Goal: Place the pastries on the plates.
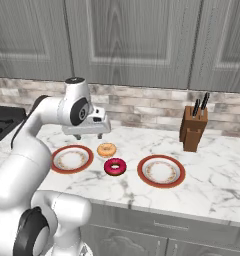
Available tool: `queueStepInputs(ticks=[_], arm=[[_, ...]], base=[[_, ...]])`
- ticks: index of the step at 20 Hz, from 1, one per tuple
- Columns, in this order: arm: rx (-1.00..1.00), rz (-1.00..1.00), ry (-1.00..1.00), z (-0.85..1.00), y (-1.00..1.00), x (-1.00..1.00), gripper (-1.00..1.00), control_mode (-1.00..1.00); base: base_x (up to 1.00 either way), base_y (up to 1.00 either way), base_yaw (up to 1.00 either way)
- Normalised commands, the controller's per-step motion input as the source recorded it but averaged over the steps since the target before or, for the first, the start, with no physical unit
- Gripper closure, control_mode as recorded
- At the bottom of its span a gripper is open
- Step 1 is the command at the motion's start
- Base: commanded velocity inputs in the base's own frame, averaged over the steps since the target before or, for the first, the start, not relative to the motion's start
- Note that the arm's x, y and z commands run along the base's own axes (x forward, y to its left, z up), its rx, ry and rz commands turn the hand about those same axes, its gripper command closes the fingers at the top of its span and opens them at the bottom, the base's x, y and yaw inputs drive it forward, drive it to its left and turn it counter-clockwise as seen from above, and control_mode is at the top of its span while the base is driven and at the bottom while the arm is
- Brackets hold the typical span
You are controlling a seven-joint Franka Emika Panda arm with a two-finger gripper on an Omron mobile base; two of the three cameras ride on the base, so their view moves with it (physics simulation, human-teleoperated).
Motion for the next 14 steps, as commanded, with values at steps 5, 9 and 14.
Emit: queueStepInputs(ticks=[5, 9, 14], arm=[[0.0, 0.01, 0.0, -0.41, -0.2, 0.2, -1.0, -1.0], [0.0, 0.0, 0.0, -0.46, -0.07, 0.47, -1.0, -1.0], [0.0, 0.0, 0.01, -0.22, -0.16, 0.59, -1.0, -1.0]], base=[[0.0, 0.0, 0.0], [0.0, 0.0, 0.0], [0.0, 0.0, 0.0]])
